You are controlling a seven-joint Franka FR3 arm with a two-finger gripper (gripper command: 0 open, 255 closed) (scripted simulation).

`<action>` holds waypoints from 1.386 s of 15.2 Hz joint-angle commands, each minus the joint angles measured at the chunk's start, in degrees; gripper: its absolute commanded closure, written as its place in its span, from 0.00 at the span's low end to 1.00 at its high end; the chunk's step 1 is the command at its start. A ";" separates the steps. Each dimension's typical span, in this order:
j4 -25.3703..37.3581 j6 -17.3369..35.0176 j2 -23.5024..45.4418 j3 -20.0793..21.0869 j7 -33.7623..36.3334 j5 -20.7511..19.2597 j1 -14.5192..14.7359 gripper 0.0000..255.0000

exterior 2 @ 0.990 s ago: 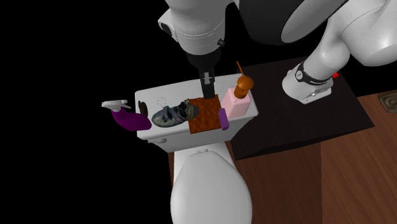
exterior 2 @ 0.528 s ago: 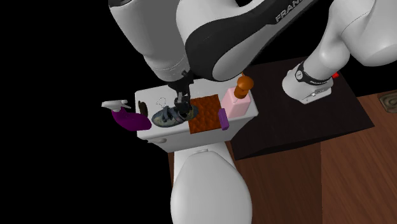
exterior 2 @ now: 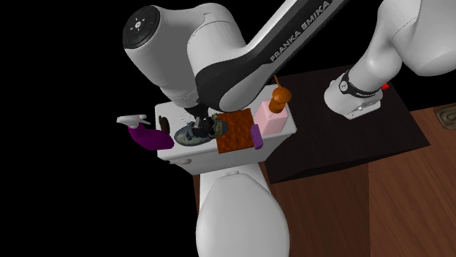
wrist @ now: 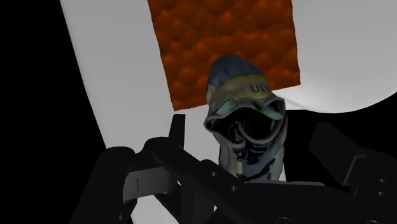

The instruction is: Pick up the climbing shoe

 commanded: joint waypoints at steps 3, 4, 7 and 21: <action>-0.65 2.30 1.66 -0.14 0.22 -0.34 0.09 0.00; -0.64 2.29 1.67 -0.14 0.22 -0.34 0.09 0.00; -0.76 2.36 1.61 -0.11 0.29 -0.33 0.14 1.00; 0.86 -2.24 -1.42 0.10 -0.18 0.30 -0.09 1.00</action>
